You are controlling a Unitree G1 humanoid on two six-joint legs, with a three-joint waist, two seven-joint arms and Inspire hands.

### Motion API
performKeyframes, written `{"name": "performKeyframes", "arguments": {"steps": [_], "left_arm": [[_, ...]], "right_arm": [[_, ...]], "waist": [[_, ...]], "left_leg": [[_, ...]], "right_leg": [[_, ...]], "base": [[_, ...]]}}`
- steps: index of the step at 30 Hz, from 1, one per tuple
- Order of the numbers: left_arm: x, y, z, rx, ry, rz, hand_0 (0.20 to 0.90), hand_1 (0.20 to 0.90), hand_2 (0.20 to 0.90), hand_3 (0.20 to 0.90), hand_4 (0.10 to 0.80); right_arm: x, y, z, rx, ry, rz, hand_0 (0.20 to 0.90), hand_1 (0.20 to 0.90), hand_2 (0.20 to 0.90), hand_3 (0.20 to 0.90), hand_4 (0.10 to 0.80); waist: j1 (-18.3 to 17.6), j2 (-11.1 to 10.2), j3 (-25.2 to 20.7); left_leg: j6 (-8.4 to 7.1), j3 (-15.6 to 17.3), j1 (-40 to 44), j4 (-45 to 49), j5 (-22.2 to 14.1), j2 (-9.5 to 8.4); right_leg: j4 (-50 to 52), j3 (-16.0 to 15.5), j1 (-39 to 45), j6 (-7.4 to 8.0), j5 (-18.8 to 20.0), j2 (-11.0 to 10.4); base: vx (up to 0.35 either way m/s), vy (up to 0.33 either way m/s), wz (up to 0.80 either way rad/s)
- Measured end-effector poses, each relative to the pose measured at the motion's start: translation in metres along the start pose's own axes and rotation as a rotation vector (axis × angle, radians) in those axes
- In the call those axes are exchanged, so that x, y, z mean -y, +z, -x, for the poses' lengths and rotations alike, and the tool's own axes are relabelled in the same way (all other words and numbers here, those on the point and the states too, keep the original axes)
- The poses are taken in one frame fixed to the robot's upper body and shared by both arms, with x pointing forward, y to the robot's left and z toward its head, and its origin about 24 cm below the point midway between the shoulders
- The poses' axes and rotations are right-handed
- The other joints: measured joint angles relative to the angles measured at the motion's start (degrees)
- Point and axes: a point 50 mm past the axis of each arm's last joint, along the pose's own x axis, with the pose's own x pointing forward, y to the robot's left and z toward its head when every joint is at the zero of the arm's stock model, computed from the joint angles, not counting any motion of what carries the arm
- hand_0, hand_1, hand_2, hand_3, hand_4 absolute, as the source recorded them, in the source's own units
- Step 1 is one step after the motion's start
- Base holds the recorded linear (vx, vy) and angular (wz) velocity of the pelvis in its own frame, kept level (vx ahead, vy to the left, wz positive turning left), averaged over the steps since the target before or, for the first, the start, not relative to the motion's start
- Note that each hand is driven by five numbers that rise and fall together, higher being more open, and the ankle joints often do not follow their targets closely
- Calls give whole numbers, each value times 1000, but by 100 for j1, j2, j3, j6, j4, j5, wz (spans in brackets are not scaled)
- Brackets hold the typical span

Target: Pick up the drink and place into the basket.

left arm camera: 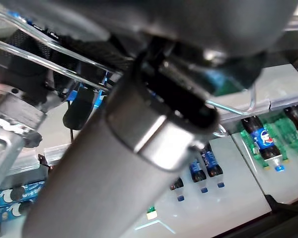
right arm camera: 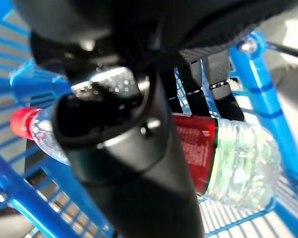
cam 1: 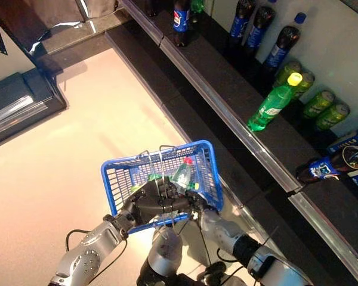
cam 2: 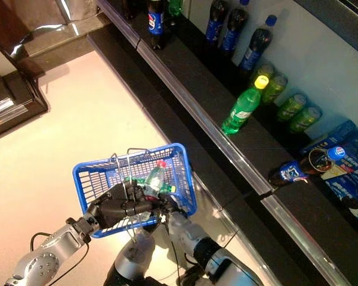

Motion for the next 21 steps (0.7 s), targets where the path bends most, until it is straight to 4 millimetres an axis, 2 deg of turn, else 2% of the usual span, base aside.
{"name": "performKeyframes", "arguments": {"steps": [4, 8, 12, 16, 21], "left_arm": [[4, 5, -1, -12, -39, -24, 300, 300, 300, 200, 100], [10, 13, -3, -20, -112, -57, 300, 300, 300, 200, 100], [25, 13, -9, -75, -272, -94, 300, 300, 300, 200, 100], [41, 19, -13, -120, -390, -159, 300, 300, 300, 200, 100], [43, 30, -17, -113, -404, -205, 300, 300, 300, 200, 100]], "right_arm": [[5, -5, -6, -61, -16, -271, 300, 300, 300, 200, 100], [11, -9, -7, -82, -42, -349, 300, 300, 300, 200, 100], [12, -9, -8, -87, -36, -418, 300, 300, 300, 200, 100], [9, 0, -9, -79, -9, -462, 300, 300, 300, 200, 100], [8, 15, -10, -48, 10, -522, 300, 300, 300, 200, 100]], "waist": [[124, -28, -15], [172, -28, -15], [149, -28, -15], [135, -28, -15], [127, -29, -16]], "left_leg": [[0, -25, -31, 8, 0, -7], [0, -56, -49, 41, 0, -16], [-3, -82, -124, 117, -2, -25], [-4, -98, -153, 171, -3, -29], [-7, -107, -253, 230, -5, -40]], "right_leg": [[0, -24, -9, 0, -6, -1], [4, -43, 6, 3, -8, 2], [10, -44, -18, -14, 5, 10], [35, -46, -24, -24, 12, 11], [99, -49, -104, -27, 12, -4]], "base": [[26, -8, 3], [15, -5, 3], [12, 6, 3], [26, 6, 1], [24, 3, 1]]}}
